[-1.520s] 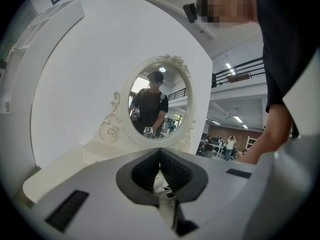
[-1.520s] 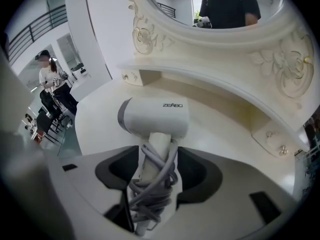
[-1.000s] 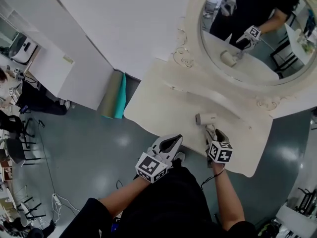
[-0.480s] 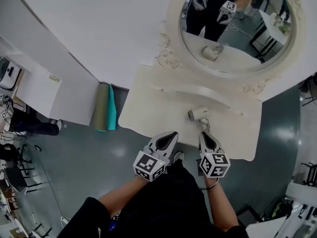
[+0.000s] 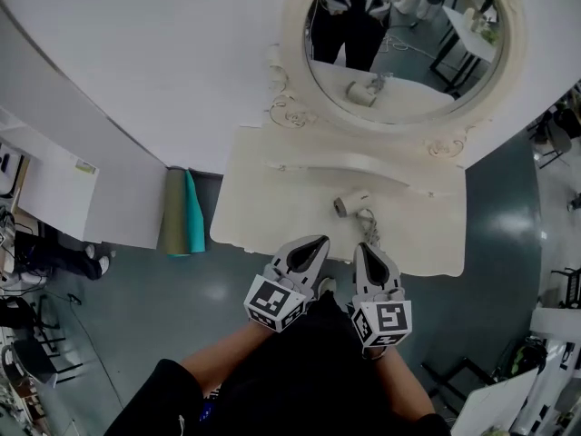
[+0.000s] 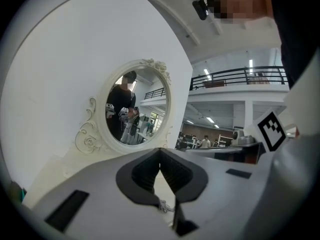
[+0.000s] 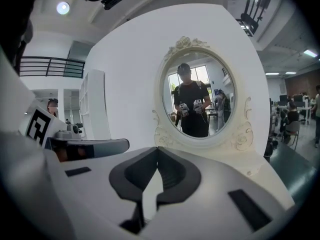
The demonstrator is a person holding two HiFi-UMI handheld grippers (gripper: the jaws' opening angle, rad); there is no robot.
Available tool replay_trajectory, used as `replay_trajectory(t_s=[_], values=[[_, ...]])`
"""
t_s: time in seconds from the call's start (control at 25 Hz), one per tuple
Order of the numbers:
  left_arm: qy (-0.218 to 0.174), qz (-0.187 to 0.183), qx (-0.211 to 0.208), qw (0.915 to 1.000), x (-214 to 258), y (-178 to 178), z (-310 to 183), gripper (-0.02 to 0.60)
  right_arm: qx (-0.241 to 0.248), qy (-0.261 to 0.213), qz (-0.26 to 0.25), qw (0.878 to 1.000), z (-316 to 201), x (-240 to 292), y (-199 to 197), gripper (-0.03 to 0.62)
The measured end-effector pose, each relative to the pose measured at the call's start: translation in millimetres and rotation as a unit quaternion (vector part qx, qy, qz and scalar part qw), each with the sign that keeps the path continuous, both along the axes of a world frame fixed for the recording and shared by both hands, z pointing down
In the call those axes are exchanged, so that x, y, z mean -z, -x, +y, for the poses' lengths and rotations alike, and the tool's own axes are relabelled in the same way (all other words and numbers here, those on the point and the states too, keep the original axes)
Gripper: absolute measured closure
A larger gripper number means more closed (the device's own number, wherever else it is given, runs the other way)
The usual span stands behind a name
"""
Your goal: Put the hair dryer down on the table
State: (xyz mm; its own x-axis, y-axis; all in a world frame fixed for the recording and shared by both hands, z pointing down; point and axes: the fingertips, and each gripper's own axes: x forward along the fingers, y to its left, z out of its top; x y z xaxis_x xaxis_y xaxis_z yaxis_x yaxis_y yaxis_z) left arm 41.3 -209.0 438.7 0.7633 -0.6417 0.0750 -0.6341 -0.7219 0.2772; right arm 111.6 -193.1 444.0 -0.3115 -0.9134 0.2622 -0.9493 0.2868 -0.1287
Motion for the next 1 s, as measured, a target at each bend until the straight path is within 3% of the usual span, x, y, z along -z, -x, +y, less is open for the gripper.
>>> replay_trajectory(t_s=[0.48,1.0], values=[[-0.033,-0.036,0.028,0.9984,11.1,9.8,2.8,0.568,-0.029,-0.020,0.019,0.999,1.8,6.4,3.2,0.577],[-0.038,-0.028,0.014,0.9988,12.2,10.8,7.8,0.568,-0.046,-0.019,0.027,0.998,3.1,6.8,2.5,0.577]])
